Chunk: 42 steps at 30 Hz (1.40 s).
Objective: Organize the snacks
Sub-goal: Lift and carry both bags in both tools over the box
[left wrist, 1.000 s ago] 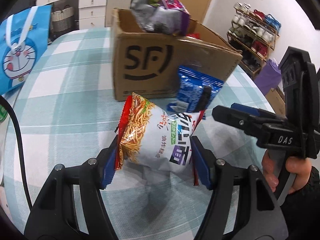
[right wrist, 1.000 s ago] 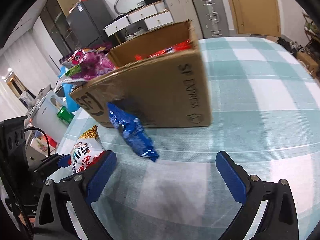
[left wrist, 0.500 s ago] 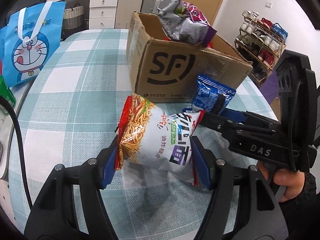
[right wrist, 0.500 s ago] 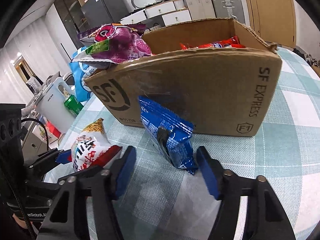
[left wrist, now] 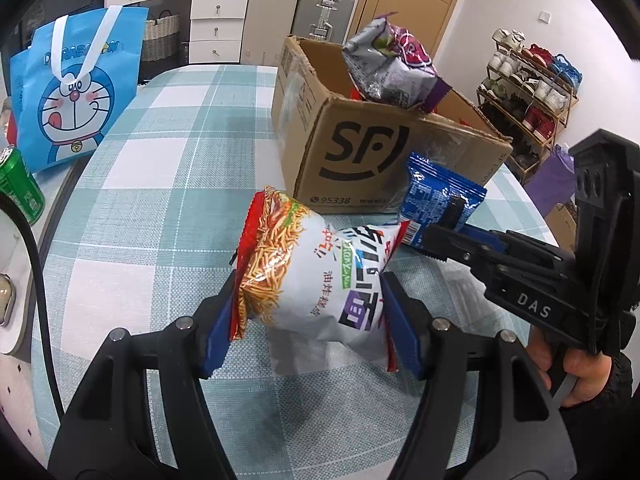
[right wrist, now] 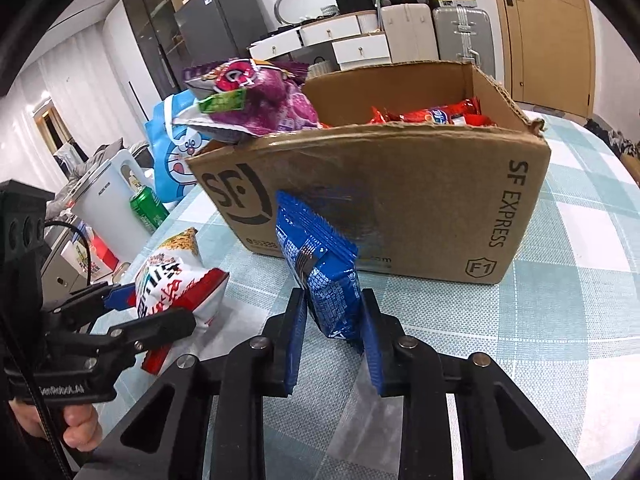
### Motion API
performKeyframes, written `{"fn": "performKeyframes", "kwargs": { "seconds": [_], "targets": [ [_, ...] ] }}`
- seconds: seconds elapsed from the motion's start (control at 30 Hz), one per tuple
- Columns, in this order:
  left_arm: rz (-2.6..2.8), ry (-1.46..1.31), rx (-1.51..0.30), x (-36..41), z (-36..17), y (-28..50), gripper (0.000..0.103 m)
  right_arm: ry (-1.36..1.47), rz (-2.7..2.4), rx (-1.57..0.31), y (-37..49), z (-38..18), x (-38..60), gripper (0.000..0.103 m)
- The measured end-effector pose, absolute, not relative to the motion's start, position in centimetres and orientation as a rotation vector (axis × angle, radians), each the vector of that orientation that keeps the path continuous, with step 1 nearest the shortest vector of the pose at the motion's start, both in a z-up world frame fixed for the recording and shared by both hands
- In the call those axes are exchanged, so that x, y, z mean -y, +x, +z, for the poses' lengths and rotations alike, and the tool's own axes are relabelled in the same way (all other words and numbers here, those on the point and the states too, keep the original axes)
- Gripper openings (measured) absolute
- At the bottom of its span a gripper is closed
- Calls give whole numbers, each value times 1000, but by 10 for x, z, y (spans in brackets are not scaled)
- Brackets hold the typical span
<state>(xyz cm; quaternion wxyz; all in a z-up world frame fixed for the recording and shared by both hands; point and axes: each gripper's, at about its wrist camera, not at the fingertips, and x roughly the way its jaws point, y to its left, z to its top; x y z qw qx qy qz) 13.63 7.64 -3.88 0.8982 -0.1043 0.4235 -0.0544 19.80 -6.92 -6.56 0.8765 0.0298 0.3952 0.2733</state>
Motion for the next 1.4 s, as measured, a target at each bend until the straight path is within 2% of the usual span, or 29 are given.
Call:
{"fn": "performKeyframes", "kwargs": {
  "seconds": [0.33,0.8,1.1,1.4],
  "targets": [
    [-103,-213,-835,-76,-19,129,64,50,585,-757,172,-46,84,26],
    [-110,-179,-721,-66,41,115,64,104,566,-624,142,8,129,26],
    [-109,-150,-674,-56,73,130,64,160,525,-526,146,43,140,26],
    [-116,-128,-662,-50,82,151,65,165,516,-507,159,46,130,26]
  ]
}}
